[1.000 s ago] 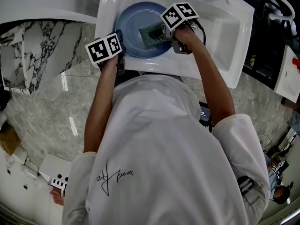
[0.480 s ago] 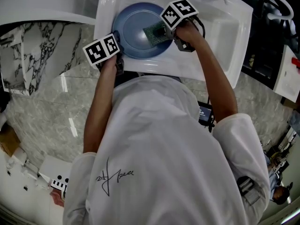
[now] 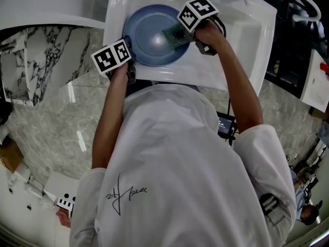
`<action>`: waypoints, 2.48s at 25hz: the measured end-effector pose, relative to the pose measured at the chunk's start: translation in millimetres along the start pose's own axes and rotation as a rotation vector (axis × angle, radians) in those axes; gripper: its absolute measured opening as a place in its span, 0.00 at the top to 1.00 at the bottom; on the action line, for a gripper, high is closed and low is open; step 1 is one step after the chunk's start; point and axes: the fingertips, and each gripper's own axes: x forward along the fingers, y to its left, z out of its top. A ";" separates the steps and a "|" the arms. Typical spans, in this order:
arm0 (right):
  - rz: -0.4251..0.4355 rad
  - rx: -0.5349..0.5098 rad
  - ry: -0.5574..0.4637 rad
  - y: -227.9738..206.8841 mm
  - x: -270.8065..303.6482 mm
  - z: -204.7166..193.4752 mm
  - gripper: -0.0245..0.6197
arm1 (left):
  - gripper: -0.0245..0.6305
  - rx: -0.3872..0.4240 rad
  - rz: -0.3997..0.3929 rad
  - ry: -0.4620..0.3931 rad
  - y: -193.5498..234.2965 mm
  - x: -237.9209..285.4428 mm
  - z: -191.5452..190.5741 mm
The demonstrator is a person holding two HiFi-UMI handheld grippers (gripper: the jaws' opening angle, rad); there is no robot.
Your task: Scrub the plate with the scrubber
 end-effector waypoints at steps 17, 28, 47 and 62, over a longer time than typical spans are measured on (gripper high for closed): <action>-0.167 -0.067 -0.118 -17.2 -35.4 11.6 0.86 | 0.85 0.010 -0.078 0.013 -6.7 0.2 0.8; -0.129 -0.036 -0.593 9.0 -74.9 15.0 0.86 | 0.74 0.058 -0.150 0.049 -9.8 -16.3 -10.1; -0.307 -0.109 -1.055 100.3 -155.0 -20.3 0.86 | 0.73 0.223 -0.392 -0.135 -40.0 -127.1 45.6; -0.441 -0.176 -1.287 190.4 -208.0 -59.8 0.86 | 0.74 0.395 -0.508 -0.397 -60.7 -220.1 80.4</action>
